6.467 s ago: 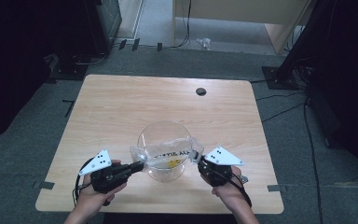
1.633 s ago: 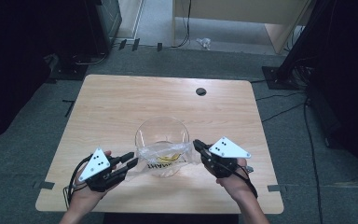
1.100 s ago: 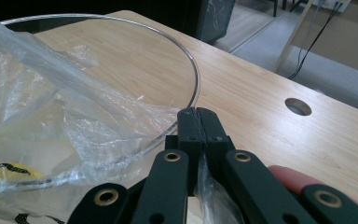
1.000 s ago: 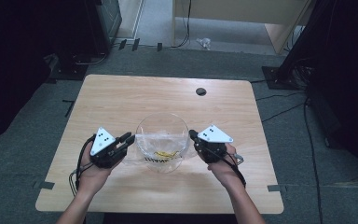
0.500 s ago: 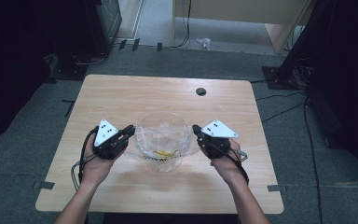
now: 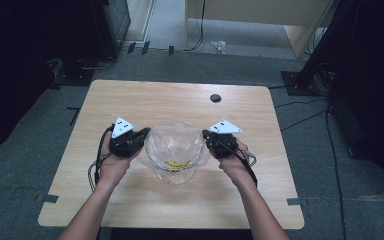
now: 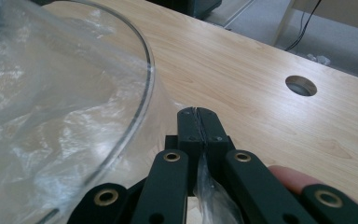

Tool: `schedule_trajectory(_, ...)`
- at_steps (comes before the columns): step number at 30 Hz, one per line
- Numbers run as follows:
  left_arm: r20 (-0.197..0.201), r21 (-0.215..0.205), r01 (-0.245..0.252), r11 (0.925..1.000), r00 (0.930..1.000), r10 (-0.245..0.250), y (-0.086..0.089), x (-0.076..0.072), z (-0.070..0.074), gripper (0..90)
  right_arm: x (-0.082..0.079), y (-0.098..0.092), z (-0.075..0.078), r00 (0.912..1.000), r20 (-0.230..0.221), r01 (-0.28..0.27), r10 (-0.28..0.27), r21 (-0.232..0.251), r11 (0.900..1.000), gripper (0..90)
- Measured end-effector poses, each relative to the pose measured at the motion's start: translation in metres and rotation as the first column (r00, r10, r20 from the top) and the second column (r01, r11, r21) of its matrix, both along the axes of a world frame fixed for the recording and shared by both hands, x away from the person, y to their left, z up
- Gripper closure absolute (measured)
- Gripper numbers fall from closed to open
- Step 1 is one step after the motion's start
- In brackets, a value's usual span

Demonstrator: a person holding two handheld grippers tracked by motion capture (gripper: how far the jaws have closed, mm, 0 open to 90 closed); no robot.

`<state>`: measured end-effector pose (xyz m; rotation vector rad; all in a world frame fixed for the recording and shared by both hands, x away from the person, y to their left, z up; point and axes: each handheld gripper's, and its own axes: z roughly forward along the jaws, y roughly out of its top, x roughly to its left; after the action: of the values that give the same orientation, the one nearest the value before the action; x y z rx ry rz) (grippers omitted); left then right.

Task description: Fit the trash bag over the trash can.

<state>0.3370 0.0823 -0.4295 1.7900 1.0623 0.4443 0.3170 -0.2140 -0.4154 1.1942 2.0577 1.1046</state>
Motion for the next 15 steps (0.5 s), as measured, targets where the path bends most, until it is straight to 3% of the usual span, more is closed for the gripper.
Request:
schedule_trajectory(3,-0.054,-0.032,-0.005,0.9995,0.9985,0.004,0.000,0.006,-0.008,86.6,0.003,0.003,-0.002,0.9999,-0.010,-0.012,0.012,-0.004,1.000,89.1)
schedule_trajectory(9,-0.134,0.020,-0.007,0.9998,0.9910,0.009,-0.005,0.011,-0.033,86.7,0.013,0.000,-0.013,0.9976,-0.069,0.004,-0.003,0.013,1.000,88.9)
schedule_trajectory(13,-0.206,0.042,-0.003,0.9991,0.9786,0.012,-0.008,0.009,-0.055,87.6,0.015,0.003,-0.038,0.9928,-0.120,-0.006,0.005,-0.008,1.000,88.9)
schedule_trajectory(15,-0.217,0.052,-0.001,0.9986,0.9760,0.013,-0.012,0.006,-0.062,87.8,0.015,0.004,-0.053,0.9891,-0.147,-0.009,0.007,-0.008,1.000,88.9)
